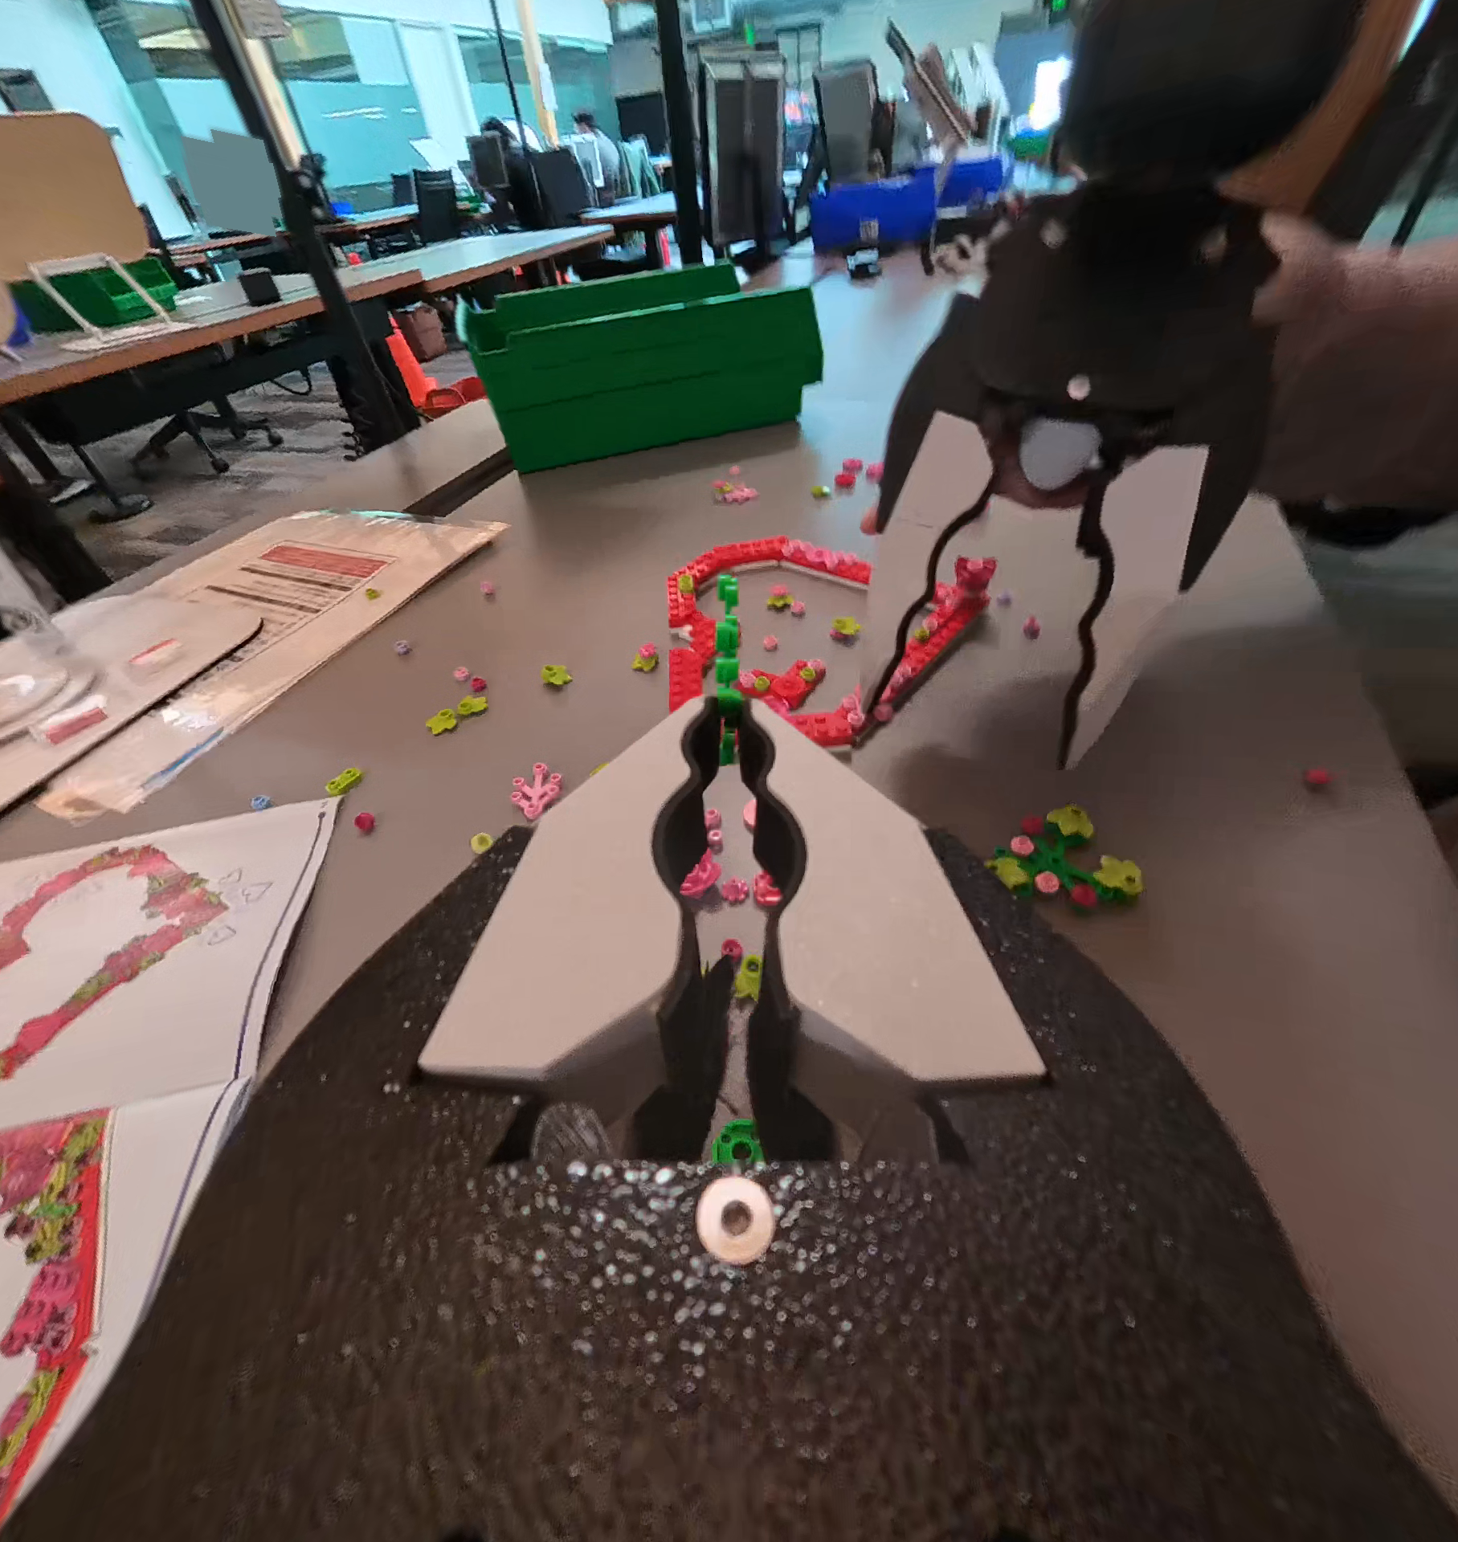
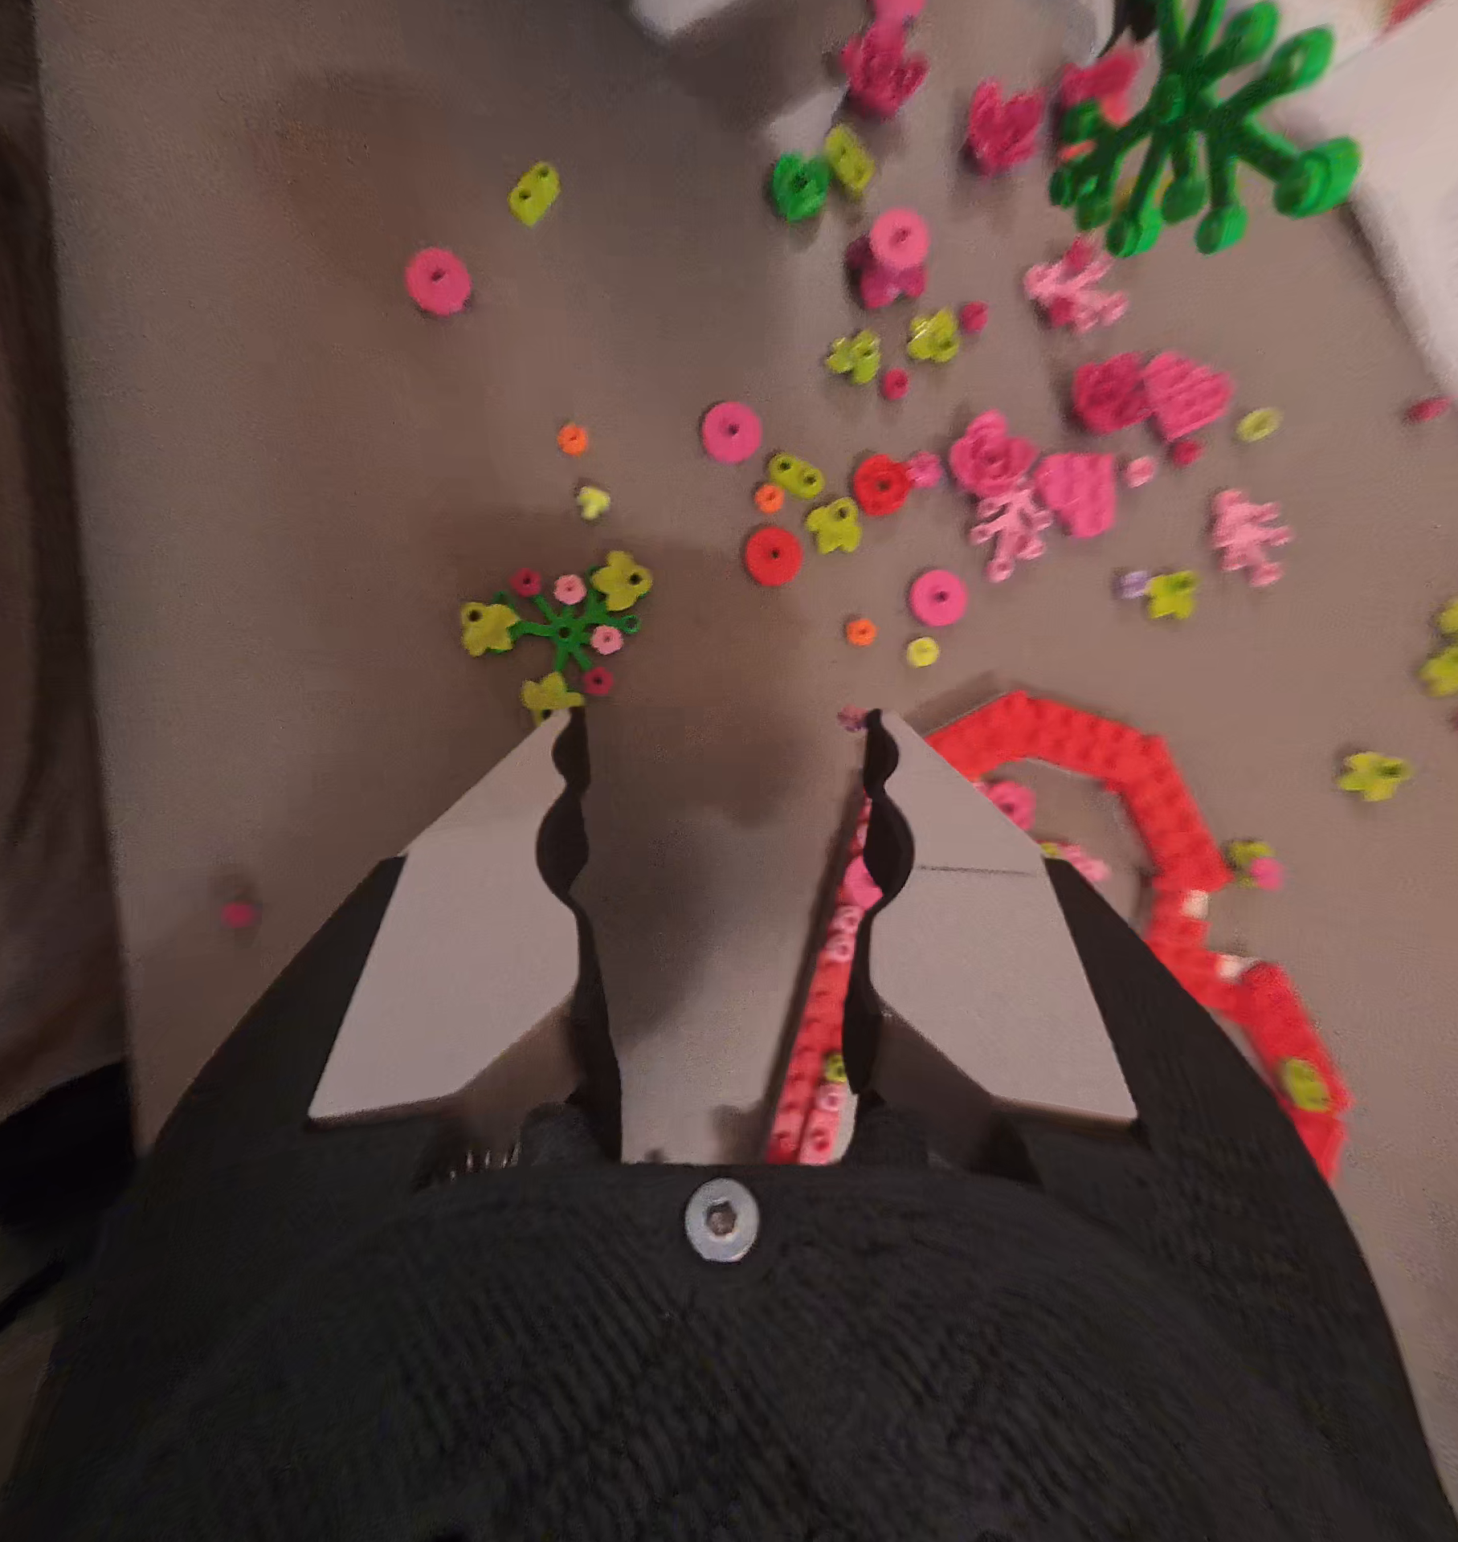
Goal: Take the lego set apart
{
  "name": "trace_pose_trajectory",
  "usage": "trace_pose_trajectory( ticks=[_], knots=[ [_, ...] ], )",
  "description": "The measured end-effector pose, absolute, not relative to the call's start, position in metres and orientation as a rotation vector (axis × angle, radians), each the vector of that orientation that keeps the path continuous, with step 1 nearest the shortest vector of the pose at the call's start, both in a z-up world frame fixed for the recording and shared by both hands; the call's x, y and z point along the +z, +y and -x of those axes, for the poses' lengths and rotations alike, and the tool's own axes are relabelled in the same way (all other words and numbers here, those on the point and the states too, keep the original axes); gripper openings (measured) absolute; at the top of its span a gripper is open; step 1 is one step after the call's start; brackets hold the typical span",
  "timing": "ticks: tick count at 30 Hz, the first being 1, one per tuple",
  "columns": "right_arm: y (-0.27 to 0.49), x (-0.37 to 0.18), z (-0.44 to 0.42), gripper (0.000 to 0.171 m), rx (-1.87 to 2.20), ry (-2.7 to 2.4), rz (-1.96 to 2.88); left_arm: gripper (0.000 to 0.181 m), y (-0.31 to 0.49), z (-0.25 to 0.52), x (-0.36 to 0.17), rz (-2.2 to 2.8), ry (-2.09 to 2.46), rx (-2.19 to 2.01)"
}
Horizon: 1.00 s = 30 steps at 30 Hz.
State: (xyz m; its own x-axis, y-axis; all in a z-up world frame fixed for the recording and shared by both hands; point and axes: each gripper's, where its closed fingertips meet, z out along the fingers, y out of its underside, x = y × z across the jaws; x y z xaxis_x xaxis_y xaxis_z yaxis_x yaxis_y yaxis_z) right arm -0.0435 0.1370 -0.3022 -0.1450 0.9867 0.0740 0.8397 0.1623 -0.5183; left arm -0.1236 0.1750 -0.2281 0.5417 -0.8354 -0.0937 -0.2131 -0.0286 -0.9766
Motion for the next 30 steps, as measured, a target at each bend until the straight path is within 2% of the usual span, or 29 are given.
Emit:
trace_pose_trajectory(
  ticks=[7,15,21,30],
  knots=[
    [0.128,-0.31,0.048,0.084,0.414,-2.109,1.859,0.001,0.166,0.107,-0.244,1.554,1.069,-0.534],
    [0.121,-0.308,0.052,0.084,0.415,-2.116,1.875,0.001,0.169,0.111,-0.241,1.562,1.028,-0.572],
    [0.118,-0.329,0.045,0.087,0.522,-2.08,1.949,0.001,0.169,0.11,-0.243,1.568,1.03,-0.573],
    [0.116,-0.314,0.046,0.085,0.688,-1.909,1.902,0.001,0.165,0.105,-0.244,1.563,1.05,-0.602]
  ],
)
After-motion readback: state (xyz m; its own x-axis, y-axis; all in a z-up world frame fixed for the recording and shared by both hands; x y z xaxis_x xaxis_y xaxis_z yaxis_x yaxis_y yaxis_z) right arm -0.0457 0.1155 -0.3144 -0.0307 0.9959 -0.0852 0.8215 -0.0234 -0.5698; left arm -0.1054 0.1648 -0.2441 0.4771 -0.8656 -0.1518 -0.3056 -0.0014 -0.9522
